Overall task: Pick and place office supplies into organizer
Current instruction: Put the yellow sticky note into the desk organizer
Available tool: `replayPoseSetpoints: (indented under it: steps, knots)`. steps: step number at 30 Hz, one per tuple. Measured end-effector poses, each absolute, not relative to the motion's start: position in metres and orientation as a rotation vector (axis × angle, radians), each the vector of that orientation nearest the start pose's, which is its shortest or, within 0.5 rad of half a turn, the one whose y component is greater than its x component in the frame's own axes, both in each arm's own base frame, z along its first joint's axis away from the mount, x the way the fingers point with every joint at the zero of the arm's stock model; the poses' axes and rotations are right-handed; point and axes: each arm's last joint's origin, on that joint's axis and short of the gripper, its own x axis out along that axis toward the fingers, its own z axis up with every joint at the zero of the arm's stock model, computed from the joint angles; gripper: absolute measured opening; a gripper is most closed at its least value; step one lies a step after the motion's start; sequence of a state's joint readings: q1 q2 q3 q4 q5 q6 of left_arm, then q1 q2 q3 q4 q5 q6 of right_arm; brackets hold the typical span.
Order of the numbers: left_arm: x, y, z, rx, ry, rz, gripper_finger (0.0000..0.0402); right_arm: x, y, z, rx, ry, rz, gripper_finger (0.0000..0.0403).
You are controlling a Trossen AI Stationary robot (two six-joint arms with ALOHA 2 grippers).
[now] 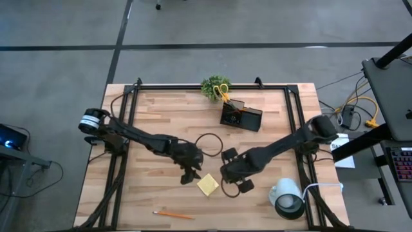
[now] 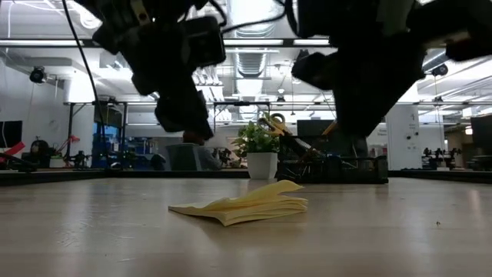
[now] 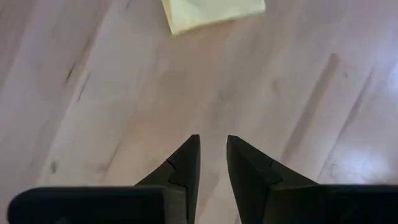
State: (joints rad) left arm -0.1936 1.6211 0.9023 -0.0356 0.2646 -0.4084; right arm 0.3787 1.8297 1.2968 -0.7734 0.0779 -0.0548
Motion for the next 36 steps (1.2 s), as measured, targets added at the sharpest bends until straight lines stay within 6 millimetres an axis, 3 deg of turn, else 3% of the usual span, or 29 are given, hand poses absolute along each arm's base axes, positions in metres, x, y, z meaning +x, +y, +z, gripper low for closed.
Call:
replayPoseSetpoints:
  steps: [5, 17, 27, 31, 36]
  knots:
    - [0.313, -0.074, 0.166, -0.458, 0.897, -0.249, 0.0192, 0.339, 0.144, 0.178, -0.406, 1.205, 0.36, 0.0088]
    - [0.324, -0.104, 0.139, -0.558, 0.94, -0.166, 0.0192, 0.354, 0.168, 0.181, -0.53, 0.866, 0.387, 0.0152]
    - [0.332, -0.111, 0.135, -0.568, 0.876, -0.162, 0.0192, 0.344, 0.172, 0.157, -0.524, 0.772, 0.408, 0.0189]
    - [0.333, -0.114, 0.129, -0.564, 0.886, -0.163, 0.0192, 0.345, 0.175, 0.138, -0.547, 0.772, 0.422, 0.019]
    - [0.333, -0.115, 0.128, -0.554, 0.871, -0.155, 0.0192, 0.357, 0.181, 0.114, -0.673, 0.798, 0.371, 0.019]
